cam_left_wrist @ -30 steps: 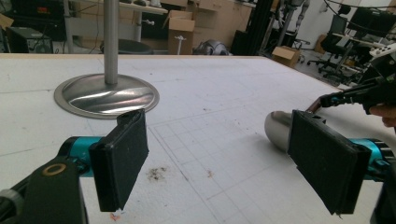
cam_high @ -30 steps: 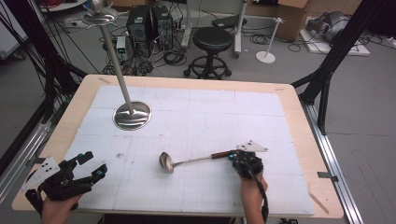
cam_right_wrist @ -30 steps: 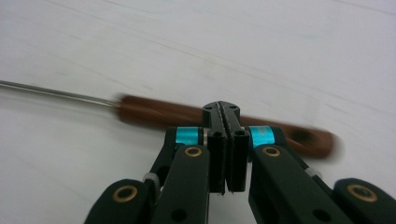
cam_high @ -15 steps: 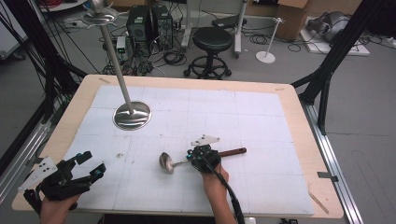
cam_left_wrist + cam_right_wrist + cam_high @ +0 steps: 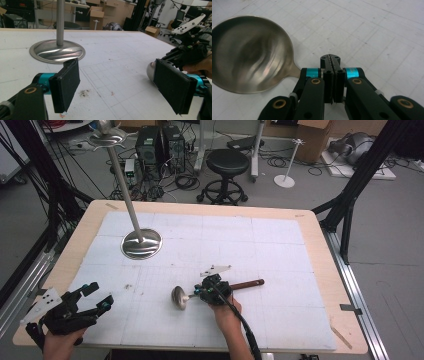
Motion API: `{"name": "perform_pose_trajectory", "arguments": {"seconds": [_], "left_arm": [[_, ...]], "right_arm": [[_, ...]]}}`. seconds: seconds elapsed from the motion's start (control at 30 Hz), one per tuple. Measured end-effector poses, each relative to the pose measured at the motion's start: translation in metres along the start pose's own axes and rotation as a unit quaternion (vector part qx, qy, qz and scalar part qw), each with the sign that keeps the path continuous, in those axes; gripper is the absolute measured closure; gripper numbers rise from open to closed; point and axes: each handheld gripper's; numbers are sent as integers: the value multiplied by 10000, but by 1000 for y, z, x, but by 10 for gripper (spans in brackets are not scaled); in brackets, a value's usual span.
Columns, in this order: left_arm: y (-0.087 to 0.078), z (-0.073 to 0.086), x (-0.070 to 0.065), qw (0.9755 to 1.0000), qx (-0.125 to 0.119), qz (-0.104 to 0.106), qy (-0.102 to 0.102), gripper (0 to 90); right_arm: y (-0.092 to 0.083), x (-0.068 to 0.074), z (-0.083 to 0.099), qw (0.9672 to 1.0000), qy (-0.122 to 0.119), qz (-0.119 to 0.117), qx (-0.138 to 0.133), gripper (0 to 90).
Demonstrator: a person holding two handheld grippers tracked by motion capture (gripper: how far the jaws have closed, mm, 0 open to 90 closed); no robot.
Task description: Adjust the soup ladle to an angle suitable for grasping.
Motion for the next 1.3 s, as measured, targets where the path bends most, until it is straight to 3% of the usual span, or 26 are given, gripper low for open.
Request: {"name": "perform_pose_trajectory", "arguments": {"seconds": [0.1, 0.5, 0.6, 0.7, 0.83, 0.93, 1.0, 1.07, 1.1, 1.2, 1.3], "left_arm": [[0, 0, 0, 10000, 17, -3, 6, 219], [-1, 0, 2, 10000, 22, -28, -2, 219], [0, 0, 1, 10000, 27, -27, -2, 219], [-1, 1, 2, 10000, 15, -44, -20, 223], [-1, 1, 3, 9999, 26, -100, -29, 224], [-1, 1, 2, 9999, 31, -119, -31, 224], [0, 1, 2, 9999, 25, -130, -30, 225], [-1, 1, 3, 9999, 23, -132, -36, 224], [-1, 1, 3, 9999, 52, -142, -23, 224], [0, 2, 3, 9999, 61, -132, -20, 224], [0, 2, 1, 9999, 70, -125, 17, 225]], "right_arm": [[1, 5, 1, 9999, -139, -42, 57, 897], [-8, 13, 10, 9993, -274, -212, 105, 897], [-15, 14, 13, 9991, -384, -168, -4, 896], [-40, 1, 13, 9971, -393, 22, -649, 897], [-81, -44, 23, 9909, 45, 785, -1095, 897], [-101, -76, 39, 9826, 394, 1494, -1030, 897], [-109, -90, 51, 9773, 606, 1819, -899, 897], [-116, -99, 65, 9745, 763, 1940, -823, 897], [-120, -99, 77, 9751, 727, 1947, -767, 896], [-124, -99, 84, 9745, 650, 2017, -734, 897], [-130, -106, 89, 9707, 786, 2123, -803, 897]]}}
Point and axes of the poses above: each handheld gripper's, and its own axes: y roughly forward along the jaws, z roughly out of its underside, x roughly to its left, and after that the axes turned 2 degrees about -x, right-handed
